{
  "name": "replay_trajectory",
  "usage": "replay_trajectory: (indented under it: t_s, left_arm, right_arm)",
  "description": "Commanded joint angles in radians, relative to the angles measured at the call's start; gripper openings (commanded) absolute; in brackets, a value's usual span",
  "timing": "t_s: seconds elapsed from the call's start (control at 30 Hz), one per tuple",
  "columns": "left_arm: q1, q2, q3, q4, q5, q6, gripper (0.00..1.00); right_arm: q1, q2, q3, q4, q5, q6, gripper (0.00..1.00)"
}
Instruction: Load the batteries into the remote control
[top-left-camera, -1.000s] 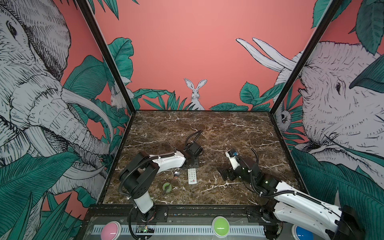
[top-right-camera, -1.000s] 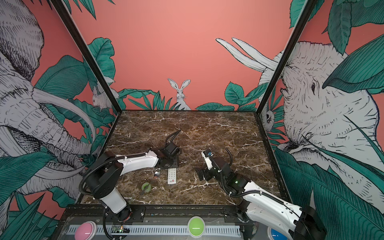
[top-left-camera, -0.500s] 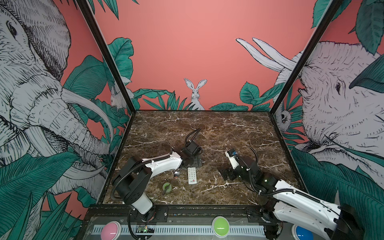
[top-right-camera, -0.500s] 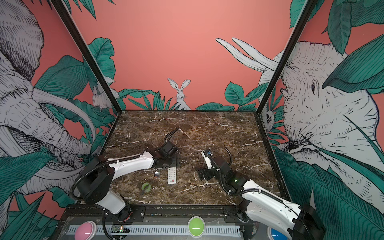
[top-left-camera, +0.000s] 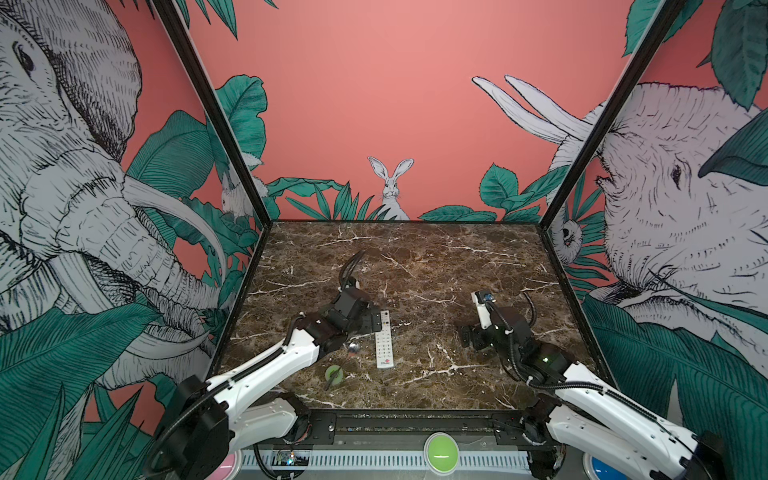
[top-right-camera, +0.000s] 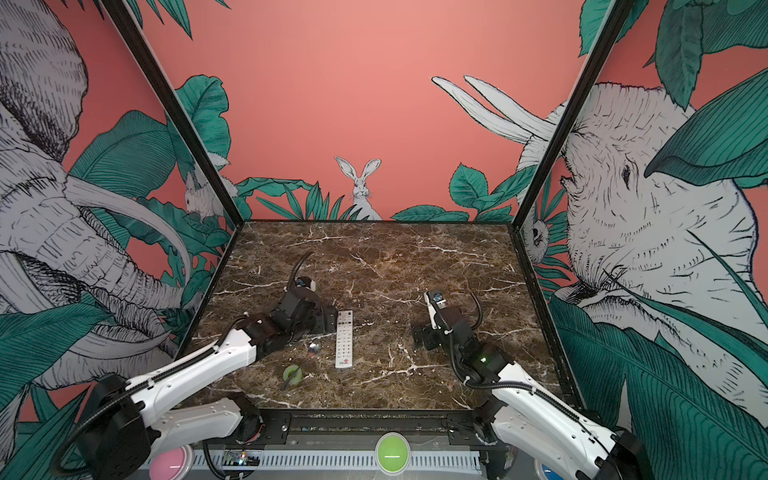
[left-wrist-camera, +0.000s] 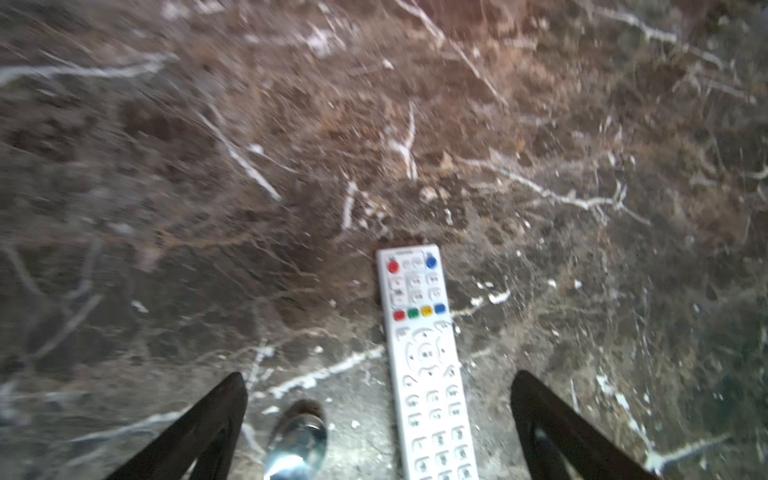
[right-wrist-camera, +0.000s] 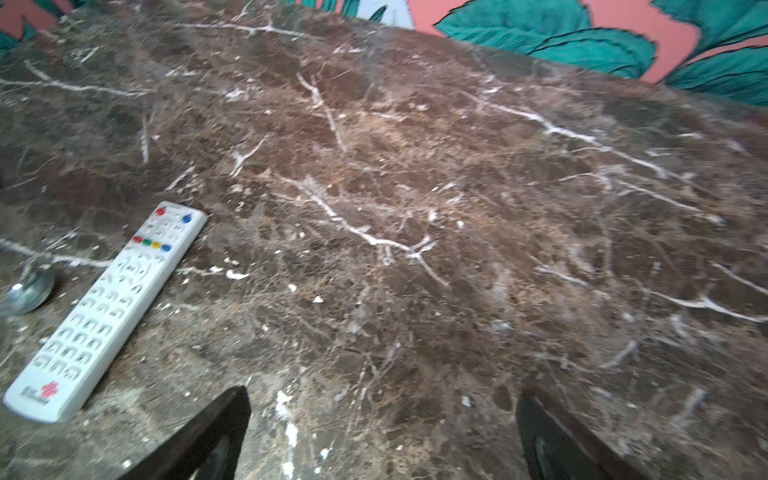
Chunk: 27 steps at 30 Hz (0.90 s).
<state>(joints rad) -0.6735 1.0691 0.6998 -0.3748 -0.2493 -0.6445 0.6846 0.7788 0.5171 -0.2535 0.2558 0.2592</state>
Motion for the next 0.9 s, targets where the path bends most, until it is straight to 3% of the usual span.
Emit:
replay_trajectory:
  t_s: [0.0,0.2,0.4,0.6,0.87]
  left_arm:
    - [0.051,-0.104,-0.024,-0.032,-0.155,0.124,0.99]
    - [0.059,-0.195,-0.022,-0.067,-0.506,0.284,0.99]
    - [0.061,-0.205,-0.125,0.141,-0.740,0.448,0.99]
    - [0.067,-0.194,-0.263,0.485,-0.758,0.702,1.00]
    - [0.129,-0.077,-0.336,0.703,-0.696,0.773,1.00]
  right_arm:
    - [-0.025,-0.028,-0.002,-0.033,0.164,-0.023,0.99]
    - [-0.110,-0.051,-0.034,0.029,0.302,-0.042,0.99]
    - [-0.235,-0.026,-0.071,0.113,0.358,-0.050,0.99]
    - [-0.318,-0.061,-0.130,0.173,0.384,-0.036,0.99]
    - [-0.344,-0.105,-0.241,0.327,0.486,-0.141,0.99]
